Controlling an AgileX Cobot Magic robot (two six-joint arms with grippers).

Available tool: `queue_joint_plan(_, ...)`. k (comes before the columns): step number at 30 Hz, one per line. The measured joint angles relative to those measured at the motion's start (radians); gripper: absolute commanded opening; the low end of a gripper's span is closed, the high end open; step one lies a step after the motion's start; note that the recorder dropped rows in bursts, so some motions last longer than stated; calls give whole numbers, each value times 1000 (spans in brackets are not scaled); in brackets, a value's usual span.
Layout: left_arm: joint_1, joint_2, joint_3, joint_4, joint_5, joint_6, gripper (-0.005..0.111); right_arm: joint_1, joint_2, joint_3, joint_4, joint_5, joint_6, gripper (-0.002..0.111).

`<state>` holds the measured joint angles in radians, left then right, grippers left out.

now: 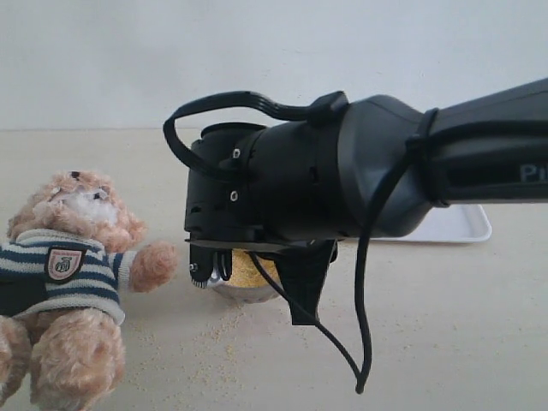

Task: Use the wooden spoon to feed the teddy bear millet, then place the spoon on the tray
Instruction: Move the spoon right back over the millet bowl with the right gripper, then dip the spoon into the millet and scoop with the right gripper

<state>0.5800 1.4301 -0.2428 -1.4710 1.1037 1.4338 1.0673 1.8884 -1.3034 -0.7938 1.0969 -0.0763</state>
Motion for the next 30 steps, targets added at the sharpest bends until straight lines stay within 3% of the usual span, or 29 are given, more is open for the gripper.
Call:
queue_joint_plan(16,0,0,0,0,0,0,5,19,4,0,145,-27,50,0)
queue_joint_plan(30,0,0,0,0,0,0,5,-74,-41,0,351,-97,70,0)
